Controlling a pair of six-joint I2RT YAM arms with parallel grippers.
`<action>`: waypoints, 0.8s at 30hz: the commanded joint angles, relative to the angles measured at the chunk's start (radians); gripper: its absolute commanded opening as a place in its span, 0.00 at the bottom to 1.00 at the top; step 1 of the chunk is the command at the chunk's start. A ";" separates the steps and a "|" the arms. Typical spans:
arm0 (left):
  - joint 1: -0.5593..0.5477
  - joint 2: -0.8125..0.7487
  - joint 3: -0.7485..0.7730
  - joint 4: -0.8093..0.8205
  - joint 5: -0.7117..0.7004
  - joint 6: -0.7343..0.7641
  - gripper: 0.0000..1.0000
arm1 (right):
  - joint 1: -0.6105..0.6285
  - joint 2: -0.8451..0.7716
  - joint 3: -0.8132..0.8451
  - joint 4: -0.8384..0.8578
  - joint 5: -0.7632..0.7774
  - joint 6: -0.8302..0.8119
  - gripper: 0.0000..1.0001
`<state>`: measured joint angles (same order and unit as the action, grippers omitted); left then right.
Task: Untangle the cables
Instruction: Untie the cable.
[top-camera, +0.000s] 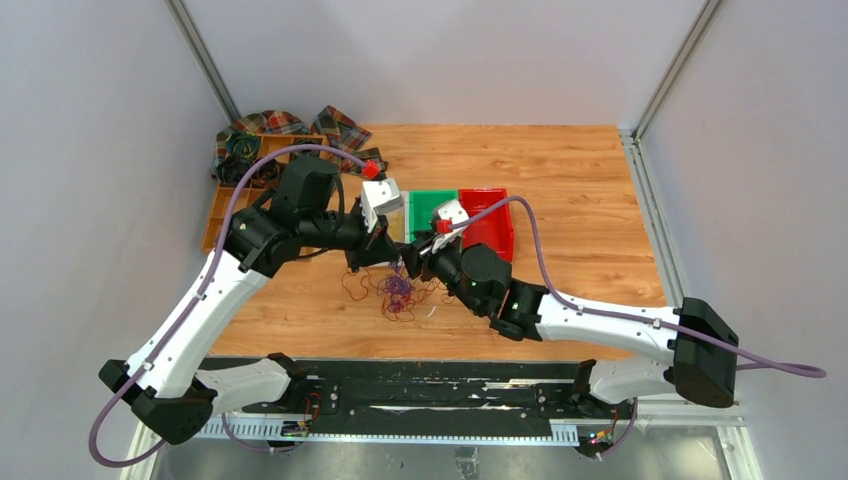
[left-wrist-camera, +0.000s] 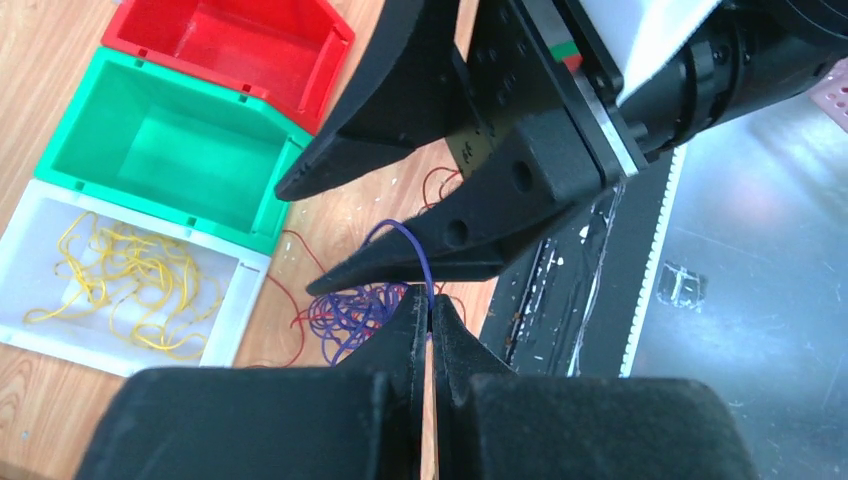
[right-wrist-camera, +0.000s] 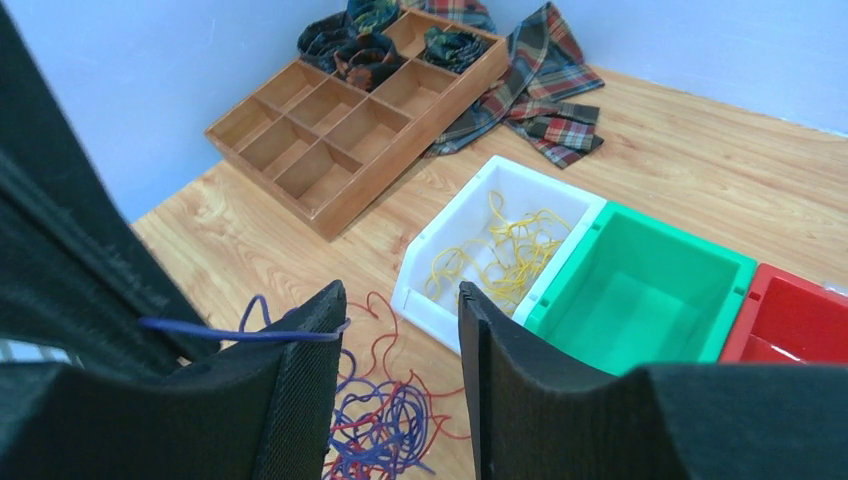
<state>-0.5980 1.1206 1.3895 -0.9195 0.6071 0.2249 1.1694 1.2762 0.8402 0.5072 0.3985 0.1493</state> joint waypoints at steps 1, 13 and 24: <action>-0.003 0.003 0.040 -0.053 0.069 0.040 0.01 | 0.016 -0.002 -0.024 0.155 0.102 -0.005 0.44; -0.003 0.010 0.177 -0.170 0.115 0.159 0.00 | -0.001 -0.081 -0.067 0.224 0.335 -0.093 0.08; -0.003 -0.007 0.213 -0.211 -0.072 0.280 0.00 | -0.020 -0.271 -0.121 0.109 0.341 -0.058 0.00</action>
<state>-0.5980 1.1408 1.5848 -1.0882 0.6128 0.4500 1.1721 1.0748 0.7406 0.6647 0.6632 0.0845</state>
